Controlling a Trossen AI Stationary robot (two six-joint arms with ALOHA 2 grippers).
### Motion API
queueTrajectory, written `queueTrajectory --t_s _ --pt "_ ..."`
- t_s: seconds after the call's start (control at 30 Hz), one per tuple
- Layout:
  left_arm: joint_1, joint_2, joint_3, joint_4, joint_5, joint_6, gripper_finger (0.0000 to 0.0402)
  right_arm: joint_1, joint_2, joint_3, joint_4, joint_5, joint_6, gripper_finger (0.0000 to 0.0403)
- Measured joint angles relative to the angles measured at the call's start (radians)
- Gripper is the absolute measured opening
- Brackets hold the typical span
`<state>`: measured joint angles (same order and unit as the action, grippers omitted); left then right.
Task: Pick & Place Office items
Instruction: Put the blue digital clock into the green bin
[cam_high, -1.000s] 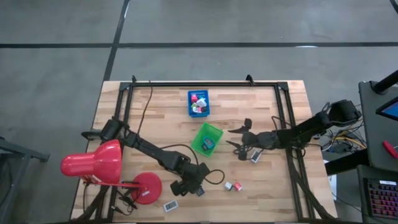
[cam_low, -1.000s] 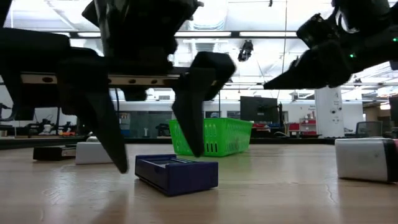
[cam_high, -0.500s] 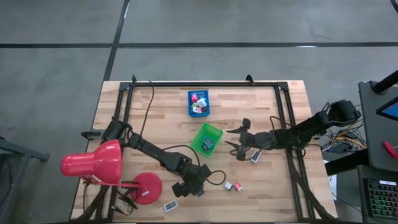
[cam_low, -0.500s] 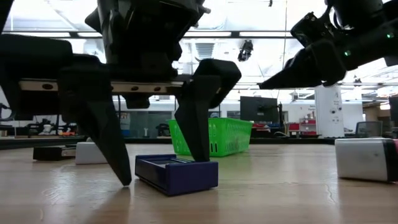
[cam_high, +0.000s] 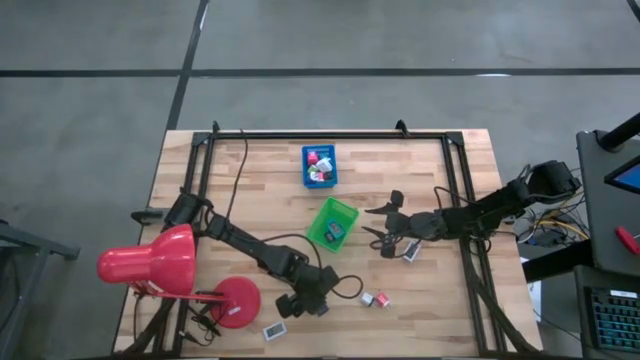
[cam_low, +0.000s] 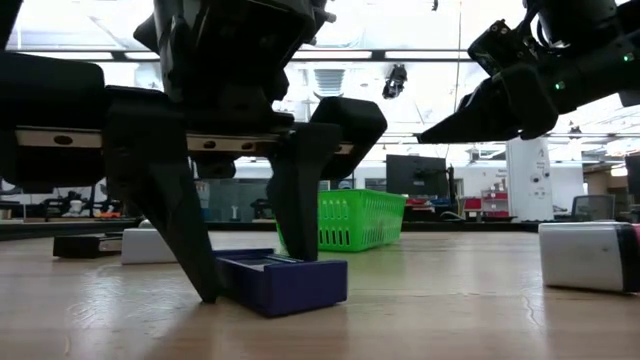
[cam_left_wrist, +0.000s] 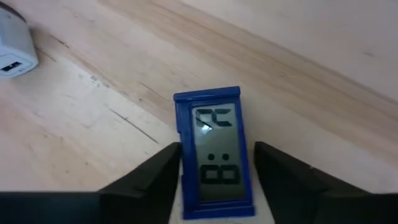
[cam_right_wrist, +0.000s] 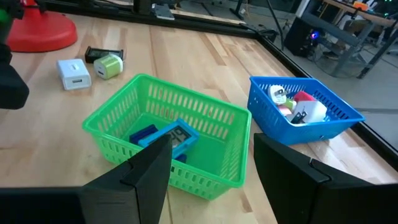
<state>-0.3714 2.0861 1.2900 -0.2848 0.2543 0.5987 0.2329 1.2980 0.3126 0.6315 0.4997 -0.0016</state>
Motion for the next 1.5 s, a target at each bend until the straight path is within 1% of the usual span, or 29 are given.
queueTrajectory --t_s 0.1,0.17,1.13,1.5 --pt "0.000 0.000 0.000 0.001 -0.001 0.000 0.0158 0.000 0.000 0.000 0.000 0.000 0.002 0.0221" --pt "0.001 0.000 0.000 0.010 -0.015 0.001 0.0136 0.000 0.000 0.000 0.001 0.000 0.002 0.0221" --pt "0.009 -0.011 -0.003 -0.011 -0.038 0.000 0.0136 0.000 0.000 0.000 0.001 -0.002 0.002 0.0221" --pt "0.009 -0.013 -0.003 -0.016 -0.039 0.038 0.0136 0.000 0.000 0.000 0.001 -0.002 0.002 0.0221"
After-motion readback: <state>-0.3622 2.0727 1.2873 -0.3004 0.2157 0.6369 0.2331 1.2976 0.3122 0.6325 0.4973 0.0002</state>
